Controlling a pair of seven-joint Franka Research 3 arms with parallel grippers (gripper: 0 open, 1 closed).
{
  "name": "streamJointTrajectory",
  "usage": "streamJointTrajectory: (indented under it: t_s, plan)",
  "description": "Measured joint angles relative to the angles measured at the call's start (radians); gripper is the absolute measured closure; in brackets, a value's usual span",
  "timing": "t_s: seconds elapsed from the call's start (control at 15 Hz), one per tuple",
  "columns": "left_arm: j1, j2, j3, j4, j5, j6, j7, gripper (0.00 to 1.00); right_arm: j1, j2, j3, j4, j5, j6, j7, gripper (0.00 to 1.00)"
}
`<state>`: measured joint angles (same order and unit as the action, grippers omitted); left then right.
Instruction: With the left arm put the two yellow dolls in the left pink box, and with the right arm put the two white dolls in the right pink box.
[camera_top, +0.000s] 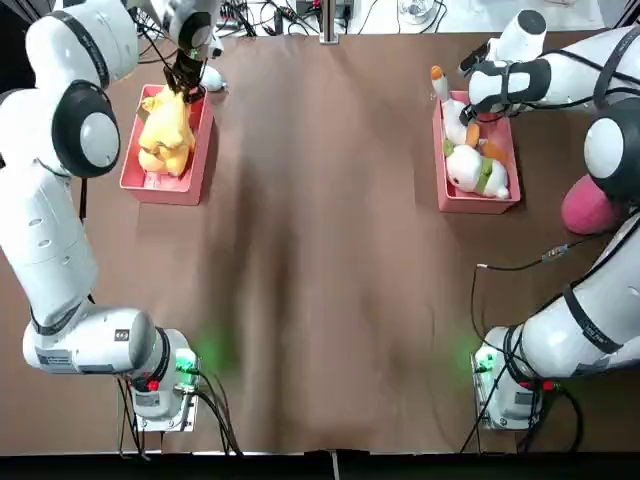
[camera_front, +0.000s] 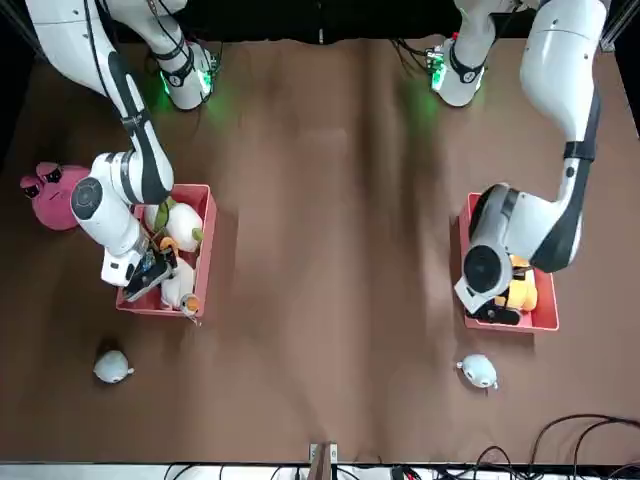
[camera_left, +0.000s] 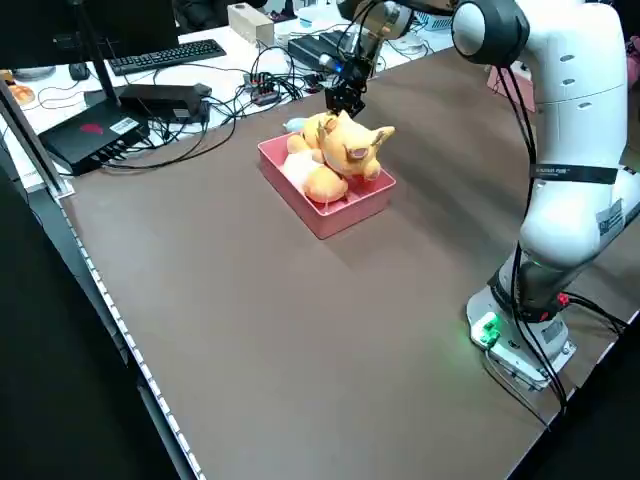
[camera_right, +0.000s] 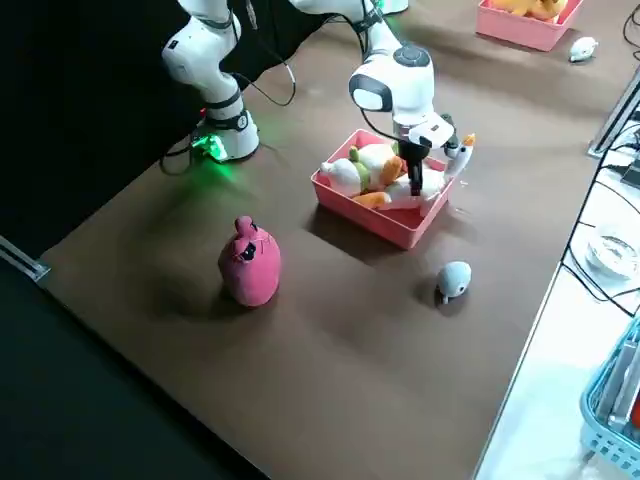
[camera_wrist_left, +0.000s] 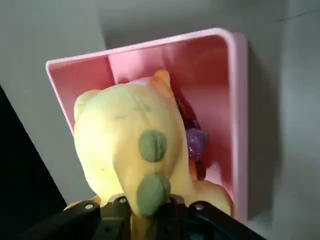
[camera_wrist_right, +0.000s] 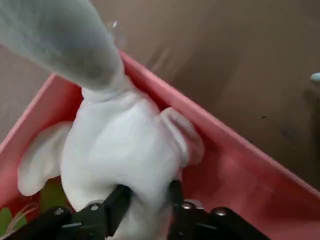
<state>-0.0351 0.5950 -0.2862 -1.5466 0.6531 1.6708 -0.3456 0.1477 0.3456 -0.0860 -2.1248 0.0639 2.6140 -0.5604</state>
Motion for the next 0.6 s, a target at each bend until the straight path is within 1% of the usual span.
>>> streamJointTrajectory:
  t_s: [0.2, 0.27, 0.33, 0.4, 0.6]
  plan:
    - [-0.008, 0.006, 0.000, 0.000, 0.038, 0.002, -0.006, 0.86, 0.000, -0.025, 0.001, 0.050, 0.000, 0.006, 0.000, 0.22]
    - [-0.008, 0.009, 0.000, 0.000, 0.041, 0.003, -0.006, 0.86, 0.000, -0.046, 0.001, 0.079, 0.000, -0.016, 0.000, 0.13]
    - [-0.007, 0.014, 0.001, 0.000, 0.043, 0.006, -0.007, 0.86, 0.000, -0.071, 0.001, 0.113, 0.000, -0.072, 0.001, 0.04]
    - [-0.007, 0.020, 0.001, 0.000, 0.043, 0.016, -0.009, 0.86, 0.000, -0.101, 0.000, 0.152, 0.000, -0.154, 0.007, 0.00]
    - [-0.005, 0.041, 0.002, 0.000, 0.045, 0.044, -0.030, 0.86, -0.002, -0.178, -0.003, 0.301, -0.001, -0.451, 0.070, 0.00]
